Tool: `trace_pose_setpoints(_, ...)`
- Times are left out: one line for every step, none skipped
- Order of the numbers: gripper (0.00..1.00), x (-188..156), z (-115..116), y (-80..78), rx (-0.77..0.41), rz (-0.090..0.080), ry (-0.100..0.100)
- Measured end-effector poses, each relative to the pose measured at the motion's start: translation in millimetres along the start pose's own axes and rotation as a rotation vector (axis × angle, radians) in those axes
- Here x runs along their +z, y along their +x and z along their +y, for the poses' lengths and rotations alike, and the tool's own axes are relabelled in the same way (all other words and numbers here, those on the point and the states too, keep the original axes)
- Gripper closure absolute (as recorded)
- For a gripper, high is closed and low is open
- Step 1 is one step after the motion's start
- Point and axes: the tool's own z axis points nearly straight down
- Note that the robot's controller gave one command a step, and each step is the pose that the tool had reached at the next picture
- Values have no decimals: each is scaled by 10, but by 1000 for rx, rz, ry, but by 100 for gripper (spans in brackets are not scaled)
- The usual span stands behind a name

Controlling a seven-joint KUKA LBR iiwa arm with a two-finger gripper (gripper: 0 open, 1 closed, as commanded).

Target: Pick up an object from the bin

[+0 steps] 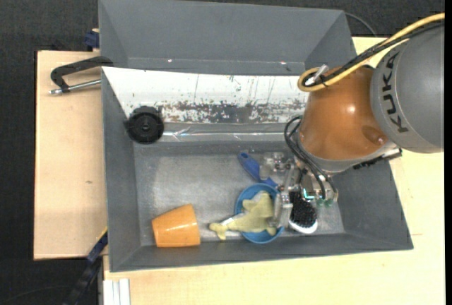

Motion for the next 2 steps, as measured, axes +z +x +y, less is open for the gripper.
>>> trace_pose_setpoints(0, 670, 117, -98, -285, -6, 0)
trace_pose_setpoints(100, 620, 117, -164, -282, -30, 2)
